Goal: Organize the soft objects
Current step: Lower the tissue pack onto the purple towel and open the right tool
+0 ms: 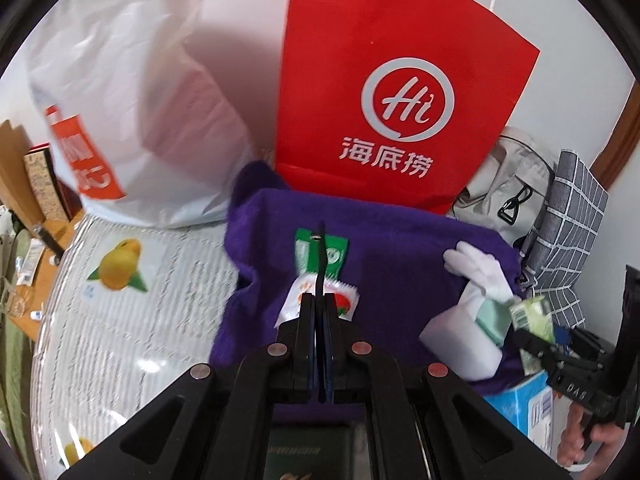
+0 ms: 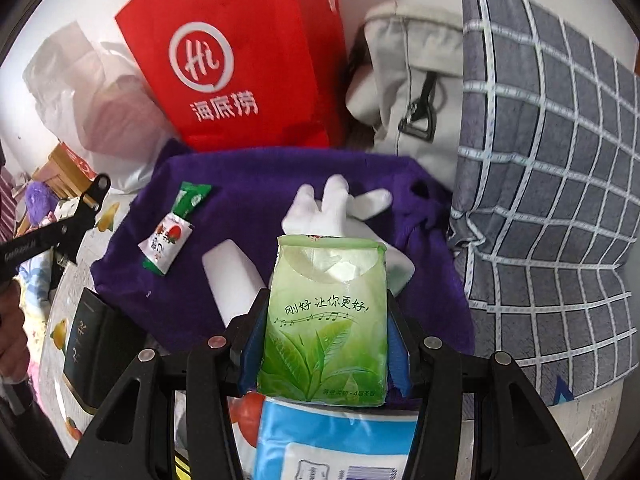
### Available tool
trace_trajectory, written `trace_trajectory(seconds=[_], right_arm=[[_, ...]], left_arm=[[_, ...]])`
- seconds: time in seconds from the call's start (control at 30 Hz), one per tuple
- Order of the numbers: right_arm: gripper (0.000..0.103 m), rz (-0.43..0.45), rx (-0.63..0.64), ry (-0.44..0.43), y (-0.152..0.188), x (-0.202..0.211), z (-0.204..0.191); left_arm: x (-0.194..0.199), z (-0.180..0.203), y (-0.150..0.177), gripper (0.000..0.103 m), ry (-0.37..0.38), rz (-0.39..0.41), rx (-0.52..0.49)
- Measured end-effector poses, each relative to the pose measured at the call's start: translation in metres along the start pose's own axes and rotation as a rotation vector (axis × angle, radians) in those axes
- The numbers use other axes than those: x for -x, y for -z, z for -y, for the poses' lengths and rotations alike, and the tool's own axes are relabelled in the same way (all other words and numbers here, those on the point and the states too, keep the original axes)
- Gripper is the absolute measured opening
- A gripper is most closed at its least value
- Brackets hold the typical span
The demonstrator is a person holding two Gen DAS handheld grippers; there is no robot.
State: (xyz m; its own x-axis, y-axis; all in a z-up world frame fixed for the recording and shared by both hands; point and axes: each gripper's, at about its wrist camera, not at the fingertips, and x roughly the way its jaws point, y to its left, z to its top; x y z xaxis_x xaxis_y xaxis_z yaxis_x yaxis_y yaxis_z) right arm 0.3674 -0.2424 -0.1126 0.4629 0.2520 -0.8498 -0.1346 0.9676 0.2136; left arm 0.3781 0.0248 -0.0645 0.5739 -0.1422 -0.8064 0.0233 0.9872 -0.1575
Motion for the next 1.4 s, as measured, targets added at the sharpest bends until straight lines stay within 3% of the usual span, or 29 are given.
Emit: trace_trajectory(seconds=[0.23, 0.37, 0.6, 0.93, 1.17, 1.2, 1.33, 1.4], right_arm=[[0.051, -0.062, 0.017, 0.003, 0.002, -0.022, 0.002], [0.051, -0.086, 0.005, -0.010, 0.003, -0.033, 0.006], [0.052, -0.092, -0.018, -0.022, 0.005, -0.040, 0.011], [0.052, -0.082, -0.013, -0.003, 0.006, -0.040, 0.011], [0.053, -0.061, -0.019, -0.002, 0.002, -0.033, 0.009], [0.054, -0.053, -0.016, 0.000, 0.002, -0.030, 0.009], [0.064, 0.000, -0.022, 0.004, -0.002, -0.019, 0.010], [0.066, 0.024, -0.034, -0.010, -0.004, -0.012, 0.012]], left_arm=[[-0.031, 0.010, -0.015, 0.004, 0.018, -0.022, 0.004], [-0.046, 0.019, -0.017, 0.004, 0.013, -0.052, -0.045], [-0.080, 0.012, -0.011, 0.004, 0.049, -0.151, -0.023], [-0.088, 0.011, -0.010, 0.004, 0.095, -0.194, -0.001], [-0.091, 0.027, -0.007, 0.005, 0.082, -0.220, -0.026], [-0.092, 0.026, -0.007, 0.005, 0.082, -0.220, -0.025], [-0.087, 0.027, -0.008, 0.025, 0.076, -0.204, -0.020], [-0.083, 0.027, -0.009, 0.027, 0.067, -0.197, -0.021]])
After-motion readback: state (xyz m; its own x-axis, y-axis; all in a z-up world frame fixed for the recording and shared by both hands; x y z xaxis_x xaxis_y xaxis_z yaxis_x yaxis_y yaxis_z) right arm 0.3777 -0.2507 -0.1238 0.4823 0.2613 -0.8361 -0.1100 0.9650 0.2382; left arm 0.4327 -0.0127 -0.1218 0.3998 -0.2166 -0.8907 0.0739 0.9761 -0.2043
